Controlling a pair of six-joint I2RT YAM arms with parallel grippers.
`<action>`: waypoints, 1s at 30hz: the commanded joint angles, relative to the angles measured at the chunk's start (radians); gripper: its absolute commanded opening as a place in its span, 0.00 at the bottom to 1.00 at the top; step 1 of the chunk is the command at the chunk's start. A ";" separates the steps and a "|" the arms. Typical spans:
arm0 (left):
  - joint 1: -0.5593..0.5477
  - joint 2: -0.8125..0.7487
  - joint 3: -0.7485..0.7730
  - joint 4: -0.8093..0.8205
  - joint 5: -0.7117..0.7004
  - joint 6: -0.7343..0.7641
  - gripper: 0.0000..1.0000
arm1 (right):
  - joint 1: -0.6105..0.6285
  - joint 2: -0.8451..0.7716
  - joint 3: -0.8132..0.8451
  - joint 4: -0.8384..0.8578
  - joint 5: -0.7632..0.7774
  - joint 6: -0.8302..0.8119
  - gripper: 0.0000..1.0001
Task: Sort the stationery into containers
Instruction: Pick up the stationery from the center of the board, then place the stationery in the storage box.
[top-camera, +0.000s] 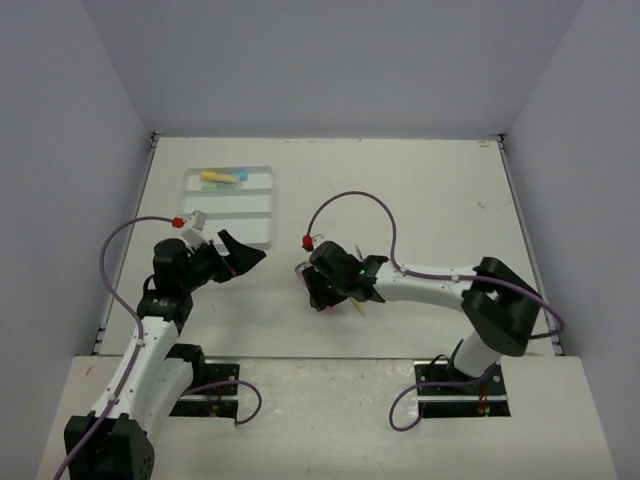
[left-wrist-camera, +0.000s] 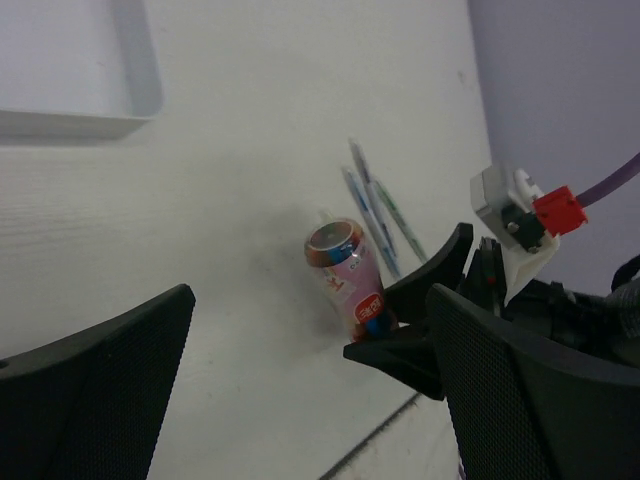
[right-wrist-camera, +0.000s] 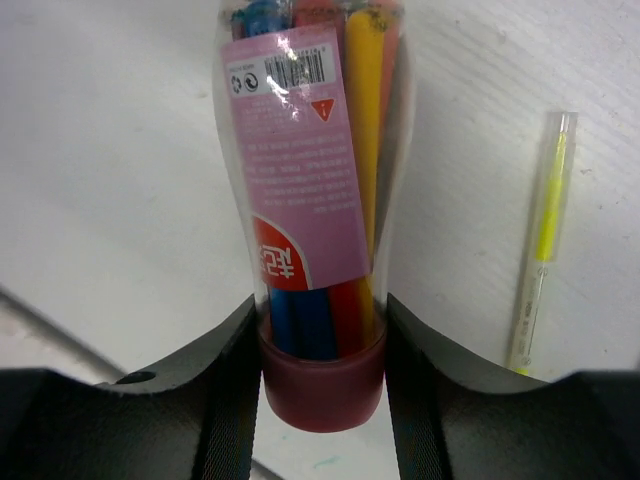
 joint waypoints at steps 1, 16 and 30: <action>-0.040 -0.024 -0.076 0.400 0.352 -0.159 1.00 | 0.006 -0.301 -0.149 0.442 -0.200 -0.015 0.00; -0.240 0.026 -0.073 0.691 0.342 -0.259 0.71 | 0.008 -0.372 -0.191 0.639 -0.493 0.001 0.00; -0.329 0.134 0.217 0.110 -0.290 -0.134 0.00 | -0.063 -0.438 -0.193 0.366 -0.113 0.025 0.99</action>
